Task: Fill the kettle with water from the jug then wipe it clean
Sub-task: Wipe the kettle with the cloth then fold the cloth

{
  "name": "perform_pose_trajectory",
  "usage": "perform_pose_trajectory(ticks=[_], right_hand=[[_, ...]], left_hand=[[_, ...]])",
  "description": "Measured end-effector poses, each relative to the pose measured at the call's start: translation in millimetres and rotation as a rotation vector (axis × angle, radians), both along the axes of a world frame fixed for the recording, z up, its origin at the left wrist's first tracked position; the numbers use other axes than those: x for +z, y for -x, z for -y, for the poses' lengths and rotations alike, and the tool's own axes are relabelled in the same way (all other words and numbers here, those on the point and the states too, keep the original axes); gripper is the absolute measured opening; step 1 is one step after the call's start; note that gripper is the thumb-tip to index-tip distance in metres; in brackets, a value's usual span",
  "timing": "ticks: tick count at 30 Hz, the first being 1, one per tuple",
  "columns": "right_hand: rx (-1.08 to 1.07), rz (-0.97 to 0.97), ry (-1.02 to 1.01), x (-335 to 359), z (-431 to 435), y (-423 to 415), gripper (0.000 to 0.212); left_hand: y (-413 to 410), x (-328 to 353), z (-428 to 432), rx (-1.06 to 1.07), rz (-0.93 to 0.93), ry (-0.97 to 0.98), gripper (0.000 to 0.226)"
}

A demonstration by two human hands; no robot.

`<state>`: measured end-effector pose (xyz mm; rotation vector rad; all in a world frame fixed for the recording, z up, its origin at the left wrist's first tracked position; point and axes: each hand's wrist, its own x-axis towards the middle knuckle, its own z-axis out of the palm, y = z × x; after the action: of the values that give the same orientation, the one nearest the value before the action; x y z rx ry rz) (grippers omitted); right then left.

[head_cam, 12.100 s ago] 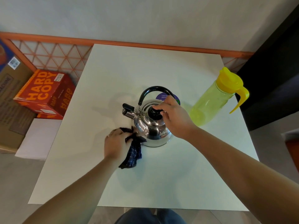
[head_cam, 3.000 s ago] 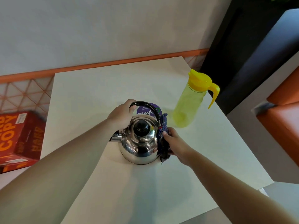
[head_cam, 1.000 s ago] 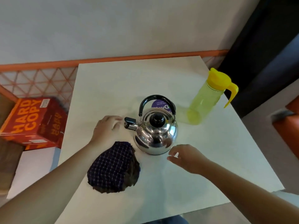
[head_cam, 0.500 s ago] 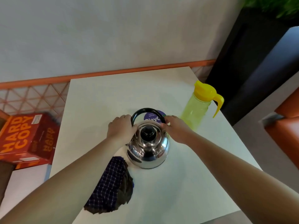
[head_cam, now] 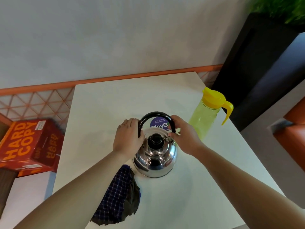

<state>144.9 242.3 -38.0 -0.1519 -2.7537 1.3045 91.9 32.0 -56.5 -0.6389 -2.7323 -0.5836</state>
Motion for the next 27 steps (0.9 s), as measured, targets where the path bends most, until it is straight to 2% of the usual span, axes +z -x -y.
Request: perform_pose_trajectory(ticks=[7,14,17,21,27], right_hand=[[-0.026,-0.108,-0.185,-2.1,7.9,-13.4,0.049],[-0.029,-0.217,-0.249,-8.7,12.1,-25.0,0.045],[0.004,-0.195,-0.208,-9.0,9.3,-26.5,0.037],[0.057,-0.180,-0.160,-5.1,4.0,-23.8,0.024],[0.094,-0.190,-0.142,4.8,3.9,-5.1,0.019]], left_hand=[[-3.9,-0.7,3.0,-0.065,-0.072,0.018,0.008],[-9.8,1.5,5.6,-0.130,-0.084,0.014,0.012],[-10.4,2.0,8.7,-0.164,-0.074,-0.003,0.012],[-10.4,4.2,13.9,-0.228,0.019,-0.041,0.030],[0.2,7.7,15.2,-0.221,0.021,-0.044,0.036]])
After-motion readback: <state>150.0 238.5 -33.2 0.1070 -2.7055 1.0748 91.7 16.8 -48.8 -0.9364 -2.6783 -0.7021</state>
